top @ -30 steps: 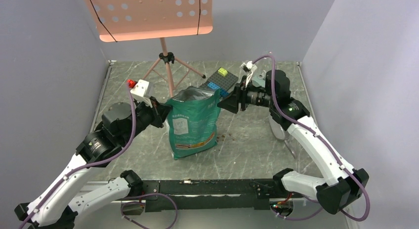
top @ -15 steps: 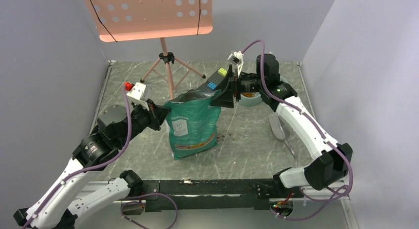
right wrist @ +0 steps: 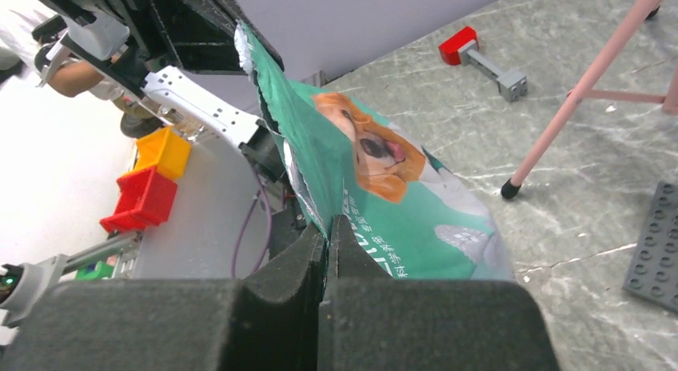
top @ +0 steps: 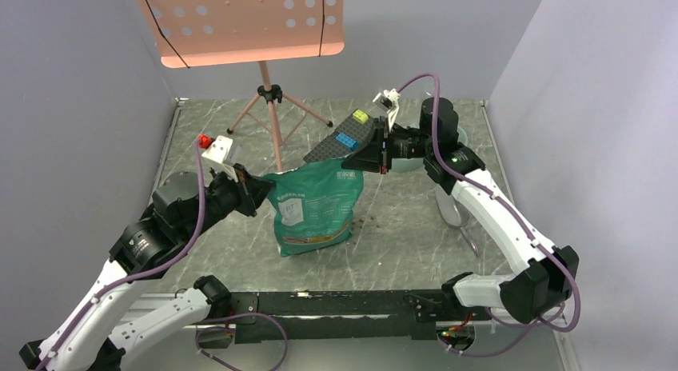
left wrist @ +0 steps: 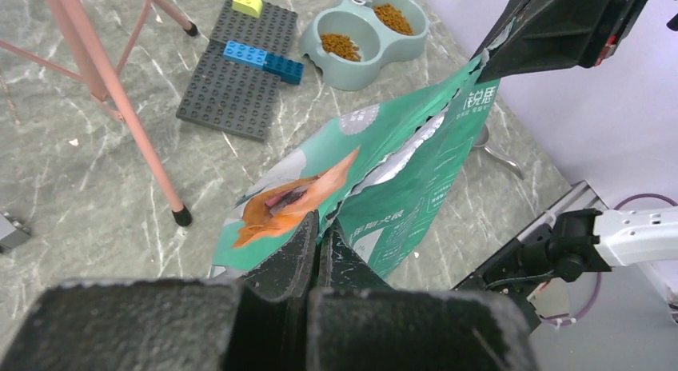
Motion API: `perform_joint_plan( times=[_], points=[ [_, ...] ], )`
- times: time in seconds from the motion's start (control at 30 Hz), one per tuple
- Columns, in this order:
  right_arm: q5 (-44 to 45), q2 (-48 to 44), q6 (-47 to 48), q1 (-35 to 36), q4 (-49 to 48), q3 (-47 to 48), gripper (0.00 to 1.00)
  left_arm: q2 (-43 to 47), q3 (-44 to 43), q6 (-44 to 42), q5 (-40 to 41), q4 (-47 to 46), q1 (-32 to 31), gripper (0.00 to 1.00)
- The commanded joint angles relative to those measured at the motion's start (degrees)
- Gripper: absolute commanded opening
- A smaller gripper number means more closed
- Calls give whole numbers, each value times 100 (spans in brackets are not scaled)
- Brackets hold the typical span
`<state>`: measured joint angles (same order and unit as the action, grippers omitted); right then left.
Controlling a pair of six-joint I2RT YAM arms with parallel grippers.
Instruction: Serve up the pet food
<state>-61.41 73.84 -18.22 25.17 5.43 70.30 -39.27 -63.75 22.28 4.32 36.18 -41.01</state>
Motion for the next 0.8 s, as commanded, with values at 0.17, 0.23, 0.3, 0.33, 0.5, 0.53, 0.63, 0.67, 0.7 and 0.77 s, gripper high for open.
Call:
perform_joint_plan(
  times=[0.17,0.23,0.3,0.33,0.5,0.53,0.63,0.67,0.7,0.77],
  points=[
    [363,-456,167,-310,561,423,0,-383,-1047,-746,-424,723,102,22],
    [257,-379,167,-236,585,521,0,-763,-1401,-1084,-818,844,102,37],
    [252,-285,285,-183,747,660,0,-1057,-1611,-1388,-1149,823,99,53],
    [242,-229,348,-167,854,754,0,-1200,-1695,-1521,-1353,796,94,60],
    [178,-83,501,-48,1173,1045,0,-1804,-1936,-1930,-2194,571,115,76],
    [186,-69,522,-19,1217,1082,0,-1924,-1939,-1966,-2342,536,118,77],
    [212,-21,600,55,1347,1172,0,-2287,-1953,-1963,-2503,517,131,79],
    [210,-22,620,62,1377,1182,0,-2355,-1931,-1972,-2429,501,133,77],
    [208,-26,636,67,1412,1187,0,-2386,-1889,-1966,-2308,469,137,74],
    [208,-45,748,67,1541,1207,0,-2363,-1788,-2000,-2143,407,153,62]
  ],
)
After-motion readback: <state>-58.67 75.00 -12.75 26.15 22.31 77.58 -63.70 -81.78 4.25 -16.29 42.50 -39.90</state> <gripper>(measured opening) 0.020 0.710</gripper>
